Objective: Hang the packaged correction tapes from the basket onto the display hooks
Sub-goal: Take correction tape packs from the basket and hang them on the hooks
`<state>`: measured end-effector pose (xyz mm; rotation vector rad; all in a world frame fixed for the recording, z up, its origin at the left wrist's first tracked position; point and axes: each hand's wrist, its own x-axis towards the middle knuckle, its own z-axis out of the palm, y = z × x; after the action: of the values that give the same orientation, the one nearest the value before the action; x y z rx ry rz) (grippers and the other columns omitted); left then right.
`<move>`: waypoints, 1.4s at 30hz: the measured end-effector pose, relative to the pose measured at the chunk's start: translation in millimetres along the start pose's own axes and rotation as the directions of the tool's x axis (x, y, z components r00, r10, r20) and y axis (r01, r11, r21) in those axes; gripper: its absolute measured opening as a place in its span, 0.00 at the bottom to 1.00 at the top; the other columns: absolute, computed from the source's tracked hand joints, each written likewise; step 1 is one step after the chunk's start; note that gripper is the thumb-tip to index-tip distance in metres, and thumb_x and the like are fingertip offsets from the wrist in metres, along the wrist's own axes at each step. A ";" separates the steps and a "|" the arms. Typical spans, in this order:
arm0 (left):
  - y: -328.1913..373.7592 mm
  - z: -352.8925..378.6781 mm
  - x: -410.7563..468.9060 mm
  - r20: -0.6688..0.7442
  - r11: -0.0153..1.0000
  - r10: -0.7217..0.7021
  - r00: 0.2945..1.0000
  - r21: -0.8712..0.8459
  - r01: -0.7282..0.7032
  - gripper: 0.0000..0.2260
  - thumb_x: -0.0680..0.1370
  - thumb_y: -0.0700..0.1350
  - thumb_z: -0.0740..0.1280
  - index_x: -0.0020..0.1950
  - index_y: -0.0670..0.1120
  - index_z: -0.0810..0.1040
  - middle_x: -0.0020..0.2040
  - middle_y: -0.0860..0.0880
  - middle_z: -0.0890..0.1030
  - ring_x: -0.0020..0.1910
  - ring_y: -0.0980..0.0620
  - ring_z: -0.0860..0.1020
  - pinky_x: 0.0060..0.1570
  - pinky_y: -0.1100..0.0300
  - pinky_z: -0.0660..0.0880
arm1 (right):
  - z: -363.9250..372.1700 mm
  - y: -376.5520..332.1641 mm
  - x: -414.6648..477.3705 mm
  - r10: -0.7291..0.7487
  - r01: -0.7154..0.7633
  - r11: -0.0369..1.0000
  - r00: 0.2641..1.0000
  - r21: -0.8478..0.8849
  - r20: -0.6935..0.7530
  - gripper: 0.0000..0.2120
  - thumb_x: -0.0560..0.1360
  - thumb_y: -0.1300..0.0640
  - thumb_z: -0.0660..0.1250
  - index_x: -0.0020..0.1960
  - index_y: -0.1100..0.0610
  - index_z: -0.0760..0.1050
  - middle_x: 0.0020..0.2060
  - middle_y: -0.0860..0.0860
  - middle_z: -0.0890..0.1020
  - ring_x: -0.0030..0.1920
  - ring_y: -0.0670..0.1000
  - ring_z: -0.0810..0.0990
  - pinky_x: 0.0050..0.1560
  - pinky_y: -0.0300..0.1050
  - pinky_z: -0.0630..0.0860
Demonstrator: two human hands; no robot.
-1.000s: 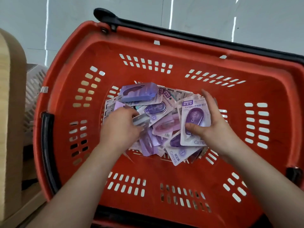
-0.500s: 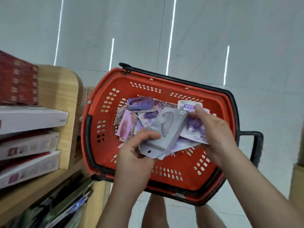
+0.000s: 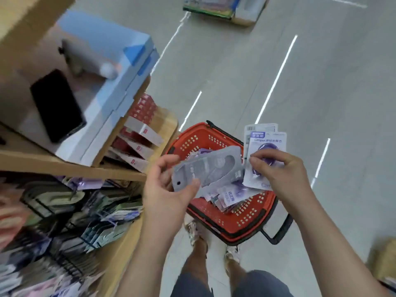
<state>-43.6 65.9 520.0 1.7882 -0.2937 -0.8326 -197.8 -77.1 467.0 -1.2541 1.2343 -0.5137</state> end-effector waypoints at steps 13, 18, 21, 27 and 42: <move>107.6 -120.6 -130.5 -0.341 0.939 0.170 0.925 -0.227 -0.257 0.05 0.78 0.40 0.68 0.44 0.43 0.81 0.32 0.51 0.81 0.29 0.57 0.76 0.30 0.65 0.73 | 64.5 -166.7 -138.8 -0.227 0.544 0.812 0.629 -0.212 0.743 0.15 0.54 0.39 0.82 0.38 0.40 0.84 0.44 0.47 0.83 0.45 0.42 0.81 0.47 0.32 0.73; 108.9 -180.3 -169.6 -0.463 0.927 0.249 0.850 -0.140 -0.348 0.11 0.79 0.41 0.69 0.38 0.52 0.82 0.34 0.54 0.80 0.33 0.57 0.75 0.36 0.60 0.73 | 114.8 -178.6 -205.8 -0.251 0.712 0.679 0.453 -0.178 0.855 0.22 0.54 0.30 0.78 0.39 0.43 0.84 0.41 0.49 0.81 0.43 0.41 0.78 0.45 0.32 0.71; 109.3 -219.6 -193.6 -0.511 0.920 0.297 0.807 -0.075 -0.386 0.10 0.78 0.45 0.69 0.38 0.57 0.82 0.39 0.54 0.82 0.38 0.56 0.77 0.42 0.56 0.74 | 138.8 -180.5 -246.2 -0.238 0.722 0.675 0.410 -0.154 0.881 0.15 0.60 0.45 0.82 0.44 0.49 0.87 0.45 0.49 0.84 0.46 0.37 0.78 0.47 0.26 0.70; 122.1 -287.3 -236.1 -0.554 0.879 0.318 0.769 -0.131 -0.458 0.07 0.75 0.52 0.68 0.37 0.57 0.80 0.38 0.51 0.81 0.40 0.48 0.78 0.45 0.48 0.75 | 182.4 -169.6 -301.6 -0.197 0.675 0.732 0.339 -0.092 0.920 0.12 0.67 0.47 0.80 0.48 0.47 0.86 0.49 0.47 0.86 0.54 0.48 0.82 0.59 0.55 0.77; 173.5 -317.3 -208.9 -0.351 0.792 0.356 0.866 -0.379 -0.479 0.06 0.82 0.44 0.64 0.49 0.46 0.80 0.41 0.48 0.83 0.39 0.53 0.81 0.39 0.59 0.78 | 225.1 -180.6 -321.9 -0.343 0.260 0.938 0.618 0.228 0.708 0.08 0.68 0.52 0.71 0.45 0.52 0.85 0.42 0.50 0.87 0.41 0.47 0.85 0.40 0.35 0.79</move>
<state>49.1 350.2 811.5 1.2929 -0.2820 -0.2974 -47.5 235.7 724.7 -1.3874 0.2871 -0.2400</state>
